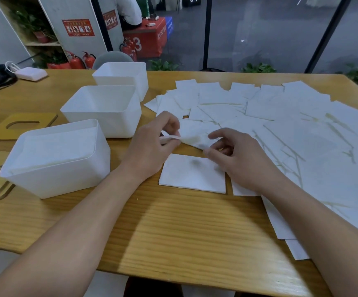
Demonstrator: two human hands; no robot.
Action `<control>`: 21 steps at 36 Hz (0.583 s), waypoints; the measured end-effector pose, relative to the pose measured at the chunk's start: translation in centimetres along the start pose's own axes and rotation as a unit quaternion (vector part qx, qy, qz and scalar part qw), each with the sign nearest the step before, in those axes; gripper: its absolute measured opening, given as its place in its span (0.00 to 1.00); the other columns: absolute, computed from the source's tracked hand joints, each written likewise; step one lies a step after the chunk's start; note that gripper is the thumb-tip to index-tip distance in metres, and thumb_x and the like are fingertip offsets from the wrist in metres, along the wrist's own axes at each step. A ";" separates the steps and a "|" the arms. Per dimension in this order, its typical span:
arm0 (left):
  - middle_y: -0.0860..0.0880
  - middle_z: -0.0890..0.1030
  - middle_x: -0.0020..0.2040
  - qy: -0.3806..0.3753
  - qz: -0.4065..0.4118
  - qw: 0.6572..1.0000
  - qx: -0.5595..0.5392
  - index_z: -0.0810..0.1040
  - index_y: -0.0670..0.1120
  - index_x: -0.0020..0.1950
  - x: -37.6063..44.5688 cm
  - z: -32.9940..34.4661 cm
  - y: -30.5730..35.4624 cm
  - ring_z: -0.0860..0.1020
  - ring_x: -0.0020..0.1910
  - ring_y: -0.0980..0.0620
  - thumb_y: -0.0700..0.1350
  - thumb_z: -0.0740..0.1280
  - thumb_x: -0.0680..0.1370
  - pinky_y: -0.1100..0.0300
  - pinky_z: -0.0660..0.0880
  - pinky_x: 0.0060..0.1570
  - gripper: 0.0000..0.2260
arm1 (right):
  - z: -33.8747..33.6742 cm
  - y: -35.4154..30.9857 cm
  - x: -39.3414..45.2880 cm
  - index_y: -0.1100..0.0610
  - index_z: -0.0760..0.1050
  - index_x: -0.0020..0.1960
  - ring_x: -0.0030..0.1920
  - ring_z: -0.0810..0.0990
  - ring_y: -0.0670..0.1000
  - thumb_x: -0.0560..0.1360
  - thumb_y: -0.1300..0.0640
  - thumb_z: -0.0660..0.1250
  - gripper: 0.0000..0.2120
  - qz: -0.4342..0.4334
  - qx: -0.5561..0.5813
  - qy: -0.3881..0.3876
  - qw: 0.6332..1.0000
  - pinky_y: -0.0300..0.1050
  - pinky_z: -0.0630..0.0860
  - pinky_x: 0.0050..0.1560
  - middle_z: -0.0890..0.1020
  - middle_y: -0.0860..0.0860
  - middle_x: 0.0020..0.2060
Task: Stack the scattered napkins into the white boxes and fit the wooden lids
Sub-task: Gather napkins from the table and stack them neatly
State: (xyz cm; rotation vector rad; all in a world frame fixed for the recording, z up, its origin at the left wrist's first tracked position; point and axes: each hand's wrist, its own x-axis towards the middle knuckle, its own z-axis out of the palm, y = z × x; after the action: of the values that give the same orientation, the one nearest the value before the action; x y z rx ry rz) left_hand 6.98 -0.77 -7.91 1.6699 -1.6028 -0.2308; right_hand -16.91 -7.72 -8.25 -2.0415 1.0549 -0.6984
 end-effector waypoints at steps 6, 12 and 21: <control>0.54 0.86 0.50 -0.083 0.023 0.987 -0.137 0.82 0.53 0.57 -0.8 0.2 1.4 0.84 0.58 0.51 0.40 0.78 0.79 0.53 0.79 0.62 0.12 | -0.6 -1.1 0.3 0.48 0.73 0.71 0.47 0.89 0.55 0.83 0.31 0.61 0.26 0.107 0.203 0.022 0.973 0.57 0.83 0.53 0.90 0.53 0.45; 0.50 0.87 0.51 -0.164 0.059 0.973 -0.152 0.84 0.47 0.57 -1.0 0.1 1.1 0.84 0.58 0.44 0.26 0.68 0.76 0.41 0.78 0.65 0.19 | -1.2 -0.5 0.2 0.45 0.79 0.66 0.33 0.83 0.47 0.82 0.42 0.71 0.15 0.104 0.138 0.036 0.984 0.41 0.78 0.41 0.84 0.46 0.34; 0.55 0.80 0.72 -0.133 0.021 0.973 -0.190 0.77 0.49 0.76 -0.2 -0.6 0.3 0.73 0.77 0.53 0.39 0.62 0.85 0.44 0.69 0.77 0.20 | -1.3 -0.8 -0.1 0.45 0.85 0.59 0.32 0.71 0.46 0.80 0.58 0.76 0.11 -0.004 0.137 0.033 0.990 0.40 0.72 0.37 0.81 0.48 0.38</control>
State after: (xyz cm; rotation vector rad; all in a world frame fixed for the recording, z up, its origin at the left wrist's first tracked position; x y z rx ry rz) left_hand 7.05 -0.32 -7.38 1.3489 -1.6593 -0.7193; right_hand -17.57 -7.78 -6.89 -1.7980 0.9320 -0.8683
